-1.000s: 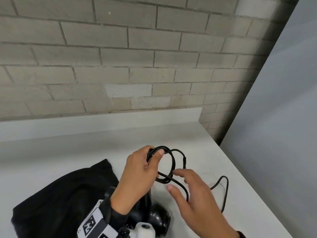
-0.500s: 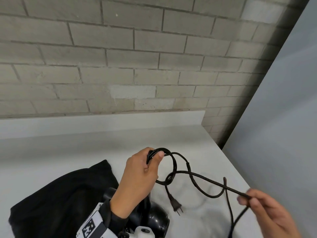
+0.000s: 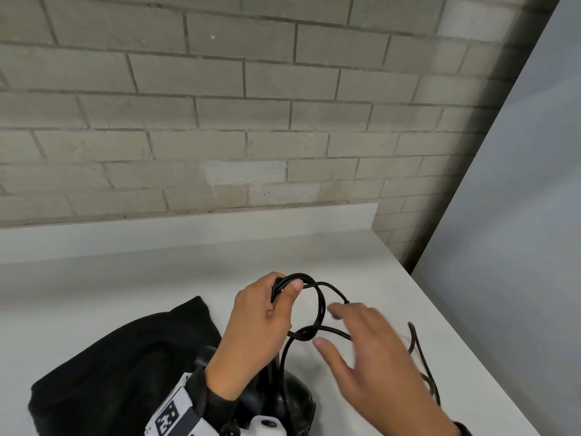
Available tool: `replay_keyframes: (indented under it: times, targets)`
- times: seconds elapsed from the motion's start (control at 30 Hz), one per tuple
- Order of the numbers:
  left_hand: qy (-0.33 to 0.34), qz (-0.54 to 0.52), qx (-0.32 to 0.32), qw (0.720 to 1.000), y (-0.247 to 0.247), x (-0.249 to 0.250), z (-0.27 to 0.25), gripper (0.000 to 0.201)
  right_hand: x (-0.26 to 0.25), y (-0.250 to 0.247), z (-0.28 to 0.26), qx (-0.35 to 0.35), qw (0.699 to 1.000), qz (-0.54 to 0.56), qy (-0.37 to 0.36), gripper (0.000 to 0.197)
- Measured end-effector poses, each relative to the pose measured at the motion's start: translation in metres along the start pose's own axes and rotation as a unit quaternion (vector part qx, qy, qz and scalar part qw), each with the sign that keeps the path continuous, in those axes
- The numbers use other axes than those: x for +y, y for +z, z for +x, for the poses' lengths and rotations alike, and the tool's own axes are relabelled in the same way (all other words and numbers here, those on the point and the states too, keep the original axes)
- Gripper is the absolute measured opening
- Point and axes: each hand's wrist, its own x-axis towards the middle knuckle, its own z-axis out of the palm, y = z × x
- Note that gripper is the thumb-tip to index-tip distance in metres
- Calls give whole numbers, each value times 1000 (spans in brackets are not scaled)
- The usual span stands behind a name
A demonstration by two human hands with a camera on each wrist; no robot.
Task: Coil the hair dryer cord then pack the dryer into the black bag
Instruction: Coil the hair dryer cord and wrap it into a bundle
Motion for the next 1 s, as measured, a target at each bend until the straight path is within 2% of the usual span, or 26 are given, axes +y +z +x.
replay_keyframes:
  times: [0.03,0.1,0.13,0.23,0.33,0.47,0.53,0.57,0.6,0.63,0.7,0.77,0.8,0.87,0.97,1.0]
  targets:
    - [1,-2,-1,1000,0,0,0,31,-4,6,5,-49,998,-34,6,37]
    - [3,-2,0,1000,-1,0,-2,30,-4,13,11,-101,992,-69,16,32]
    - [4,-2,1,1000,-1,0,-2,29,-2,11,13,-90,995,-39,27,29]
    - [2,5,2,1000,-1,-2,-3,31,1,-17,15,13,990,127,50,16]
    - [-4,-10,8,1000,-1,-3,-2,30,12,-51,1,123,930,323,123,11]
    - [-2,-26,7,1000,-3,-1,-3,36,38,-72,-27,203,879,381,200,14]
    - [4,-22,6,1000,-2,-2,-3,37,48,-75,-36,228,822,471,225,28]
    - [5,-21,7,1000,-2,-2,-3,36,55,-76,-40,231,808,492,227,38]
    - [6,-21,8,1000,-1,-2,-4,36,62,-75,-45,227,815,484,223,48]
    - [7,-19,8,1000,-1,-2,-4,36,65,-74,-49,210,843,440,227,51]
    - [9,-16,7,1000,-1,-2,-3,38,67,-63,-53,160,906,322,221,32]
    - [10,-18,5,1000,-2,0,-3,39,67,-38,-53,99,941,239,216,36]
    - [11,-18,3,1000,-2,0,-3,37,65,-27,-51,55,950,222,213,37]
    - [10,-23,0,1000,-3,0,-3,33,59,-7,-42,10,961,194,196,29]
    - [4,-34,-10,999,-6,1,-4,31,48,10,-20,67,974,175,128,13]
    - [5,-35,-12,999,-7,1,-4,31,43,12,-12,78,979,155,107,22]
